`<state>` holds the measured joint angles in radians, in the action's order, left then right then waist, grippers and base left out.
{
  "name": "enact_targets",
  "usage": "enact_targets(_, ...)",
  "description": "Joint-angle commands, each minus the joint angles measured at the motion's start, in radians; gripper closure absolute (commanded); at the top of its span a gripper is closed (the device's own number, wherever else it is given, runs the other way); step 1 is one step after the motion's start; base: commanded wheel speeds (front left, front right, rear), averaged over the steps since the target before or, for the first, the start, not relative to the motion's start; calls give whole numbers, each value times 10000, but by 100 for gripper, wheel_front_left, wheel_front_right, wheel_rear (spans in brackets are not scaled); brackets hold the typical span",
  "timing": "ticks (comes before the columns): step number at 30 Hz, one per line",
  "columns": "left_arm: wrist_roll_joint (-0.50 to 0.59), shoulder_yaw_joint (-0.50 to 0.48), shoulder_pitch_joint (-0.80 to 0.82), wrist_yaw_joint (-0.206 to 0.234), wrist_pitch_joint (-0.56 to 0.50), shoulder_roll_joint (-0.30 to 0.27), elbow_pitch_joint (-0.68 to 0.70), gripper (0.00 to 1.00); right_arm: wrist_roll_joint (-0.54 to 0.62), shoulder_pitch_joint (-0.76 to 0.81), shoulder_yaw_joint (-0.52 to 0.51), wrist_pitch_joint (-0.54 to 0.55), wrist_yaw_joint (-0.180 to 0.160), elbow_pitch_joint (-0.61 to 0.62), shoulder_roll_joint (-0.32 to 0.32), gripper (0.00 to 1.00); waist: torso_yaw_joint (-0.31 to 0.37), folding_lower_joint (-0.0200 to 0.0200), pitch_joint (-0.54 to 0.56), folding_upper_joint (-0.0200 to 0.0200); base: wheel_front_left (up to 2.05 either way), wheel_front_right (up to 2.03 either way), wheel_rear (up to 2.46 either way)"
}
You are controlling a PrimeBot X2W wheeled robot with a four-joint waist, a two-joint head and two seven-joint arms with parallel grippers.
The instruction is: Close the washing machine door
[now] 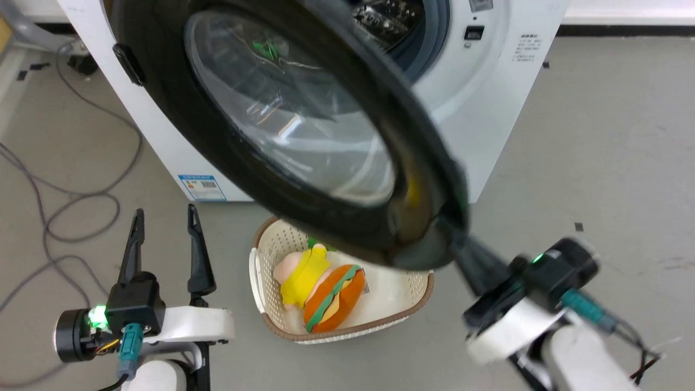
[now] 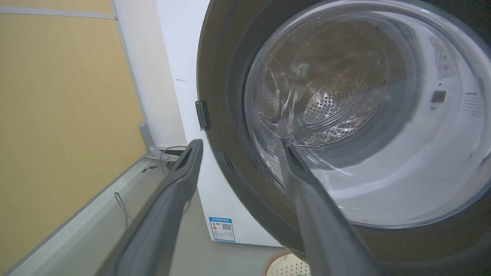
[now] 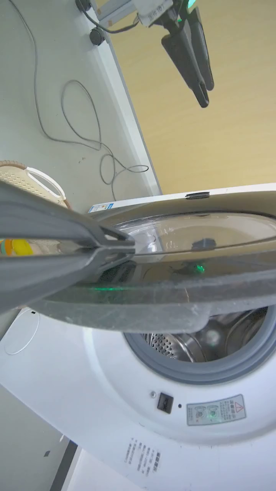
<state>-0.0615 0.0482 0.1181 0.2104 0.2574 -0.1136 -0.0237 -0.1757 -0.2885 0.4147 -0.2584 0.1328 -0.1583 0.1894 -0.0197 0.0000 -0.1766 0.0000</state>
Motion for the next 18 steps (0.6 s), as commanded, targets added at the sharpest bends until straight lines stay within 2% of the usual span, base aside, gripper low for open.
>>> enact_targets(1,58,-16,129,-31,43,42,67,0,62,-309,-350,-34,-21,-141,-46,100,-24,0,-160,0,0,0,0)
enact_targets(10,190,122,786,-296,43,241,301,0,710,-1954,-2291,-34,-21,-1236,-375,100,-315,0,-1266,0,0,0,0)
enact_targets(18,246,157,1406,-296,43,381,530,0,1171,-3873,-3087,-34,-21,-2396,-264,100,-689,0,-2378,0,0,0,0)
